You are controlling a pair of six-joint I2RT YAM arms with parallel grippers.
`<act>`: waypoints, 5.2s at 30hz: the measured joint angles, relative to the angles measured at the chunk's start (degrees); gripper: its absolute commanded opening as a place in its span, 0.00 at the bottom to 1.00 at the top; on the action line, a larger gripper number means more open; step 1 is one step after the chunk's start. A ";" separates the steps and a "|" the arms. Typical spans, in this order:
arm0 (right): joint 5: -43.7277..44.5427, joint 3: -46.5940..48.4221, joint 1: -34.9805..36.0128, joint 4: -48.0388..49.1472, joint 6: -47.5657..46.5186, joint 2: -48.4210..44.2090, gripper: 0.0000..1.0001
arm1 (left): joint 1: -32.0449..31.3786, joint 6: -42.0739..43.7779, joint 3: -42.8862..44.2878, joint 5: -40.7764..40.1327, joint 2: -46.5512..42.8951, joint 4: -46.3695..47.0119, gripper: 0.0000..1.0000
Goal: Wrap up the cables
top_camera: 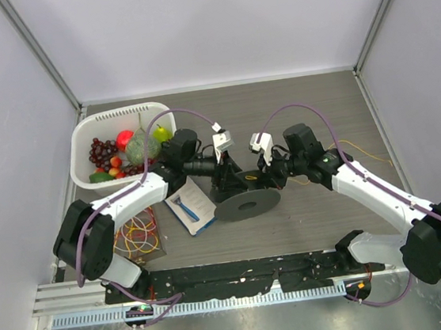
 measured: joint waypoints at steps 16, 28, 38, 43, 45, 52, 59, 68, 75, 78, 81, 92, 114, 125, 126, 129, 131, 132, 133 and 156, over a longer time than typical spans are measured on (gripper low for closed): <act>1.20 -0.74 0.87 2.12 0.50 0.09 0.00 | -0.39 -4.92 0.00 -0.02 1.60 2.19 0.55; 1.64 -0.74 0.96 2.47 0.44 0.09 0.01 | -0.76 -7.39 0.00 -2.36 1.84 2.84 0.50; 1.60 -0.74 0.96 2.56 0.61 0.09 0.01 | -0.85 -7.19 0.00 -4.22 1.84 3.26 0.40; 1.62 -0.74 1.20 3.02 0.81 0.09 0.01 | -0.92 -6.80 0.00 -4.24 1.84 3.41 0.30; 1.64 -0.74 1.25 3.37 1.03 0.09 0.01 | -0.98 -6.36 0.00 -4.22 1.84 3.72 0.30; 1.79 -0.74 1.57 3.82 1.49 0.09 0.01 | -0.98 -5.81 0.00 -4.39 1.84 3.87 0.41; 2.03 -0.74 1.66 4.02 1.68 0.09 0.01 | -1.01 -5.77 0.04 -4.24 1.84 4.11 0.17; 1.66 -0.87 1.81 3.69 2.10 0.13 0.01 | -0.98 -2.89 0.02 -4.90 2.12 3.34 0.00; 1.79 -0.87 1.79 3.69 2.99 0.13 0.27 | -0.98 -1.40 0.00 -4.61 2.08 3.34 0.00; -0.13 -0.68 1.75 2.05 3.23 -0.52 0.39 | -0.98 0.33 -0.28 -3.65 1.66 3.28 0.00; -1.07 -0.17 1.53 -0.35 2.91 -2.10 0.51 | -1.05 3.04 -1.14 -2.80 0.26 2.64 0.00; 2.99 1.92 0.57 -4.74 -1.18 -8.98 0.81 | -1.44 9.51 -2.12 -3.37 -2.67 0.42 0.00; 4.46 1.84 0.57 -3.04 -5.88 -7.54 0.80 | -3.76 16.39 -2.10 -2.60 -2.71 2.25 0.00; 4.15 1.44 0.57 -1.60 -7.78 -4.90 0.43 | -4.00 16.48 -0.94 -2.19 -2.71 3.52 0.00; 4.13 1.29 0.59 -1.53 -7.91 -4.90 0.38 | -4.00 16.48 -0.94 -2.19 -2.71 3.58 0.00; 3.15 1.03 0.70 -1.57 -8.09 -4.90 0.04 | -3.91 16.85 -0.94 -2.95 -2.71 3.96 0.00; 2.32 0.94 0.94 -1.79 -8.90 -4.92 0.01 | -3.76 17.05 -0.92 -2.75 -2.71 4.00 0.00; 1.42 0.87 1.05 -2.19 -9.68 -4.92 0.01 | -3.67 17.22 -0.92 -2.49 -2.71 3.91 0.00; 0.98 0.85 1.20 -2.49 -10.47 -4.92 0.01 | -3.54 17.40 -0.92 -1.95 -2.71 3.30 0.04; 1.31 -0.33 1.16 -1.81 -8.76 -5.60 0.01 | -3.85 22.53 2.82 -2.69 -2.12 -2.21 0.59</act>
